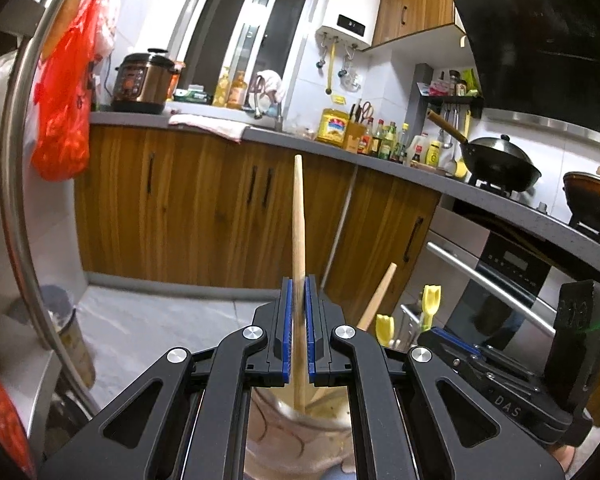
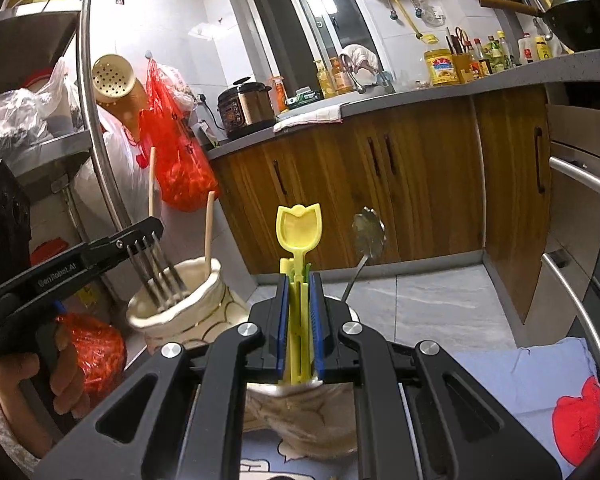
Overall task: Organize utensils
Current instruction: 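Drop the chopstick and yellow-green utensil into the holder openings, opening both tools, then move both open tools back down over the remaining utensils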
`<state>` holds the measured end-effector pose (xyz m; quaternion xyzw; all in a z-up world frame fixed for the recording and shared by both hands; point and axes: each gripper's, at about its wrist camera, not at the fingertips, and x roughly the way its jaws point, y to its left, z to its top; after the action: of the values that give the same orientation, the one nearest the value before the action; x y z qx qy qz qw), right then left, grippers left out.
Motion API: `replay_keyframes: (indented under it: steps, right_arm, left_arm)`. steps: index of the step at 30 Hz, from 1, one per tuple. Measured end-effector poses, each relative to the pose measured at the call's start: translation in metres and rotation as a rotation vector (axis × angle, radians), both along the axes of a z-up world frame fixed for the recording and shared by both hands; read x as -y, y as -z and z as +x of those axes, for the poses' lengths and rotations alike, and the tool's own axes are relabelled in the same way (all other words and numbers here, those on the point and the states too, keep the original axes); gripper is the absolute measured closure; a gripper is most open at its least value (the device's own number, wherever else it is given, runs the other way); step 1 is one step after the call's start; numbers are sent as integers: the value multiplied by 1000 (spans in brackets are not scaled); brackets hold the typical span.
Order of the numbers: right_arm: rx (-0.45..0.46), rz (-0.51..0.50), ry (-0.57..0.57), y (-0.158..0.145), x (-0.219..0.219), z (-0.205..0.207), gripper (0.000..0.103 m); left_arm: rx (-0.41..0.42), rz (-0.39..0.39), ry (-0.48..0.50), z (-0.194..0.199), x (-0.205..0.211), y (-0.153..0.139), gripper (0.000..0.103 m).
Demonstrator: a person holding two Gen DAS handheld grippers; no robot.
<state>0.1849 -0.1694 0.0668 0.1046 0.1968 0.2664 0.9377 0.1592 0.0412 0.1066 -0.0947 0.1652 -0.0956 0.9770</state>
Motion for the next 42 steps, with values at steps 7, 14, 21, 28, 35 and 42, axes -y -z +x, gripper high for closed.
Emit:
replay_keyframes:
  steps: [7, 14, 21, 28, 35, 42]
  right_arm:
    - [3, -39, -11, 4, -3, -9, 93]
    - [1, -72, -9, 9, -6, -12, 93]
    - [-15, -65, -11, 12, -3, -11, 93]
    - [-32, -56, -16, 12, -2, -9, 93]
    - [-36, -45, -28, 10, -1, -9, 80]
    - [-35, -42, -28, 5, 3, -14, 65]
  left_arm:
    - [-59, 15, 7, -7, 2, 8, 97]
    - [-90, 14, 17, -10, 2, 17, 96]
    - [-87, 35, 22, -14, 5, 17, 96]
    - [-88, 33, 15, -16, 5, 17, 95]
    - [-85, 34, 9, -17, 6, 16, 86]
    - [-83, 33, 1, -22, 5, 12, 66]
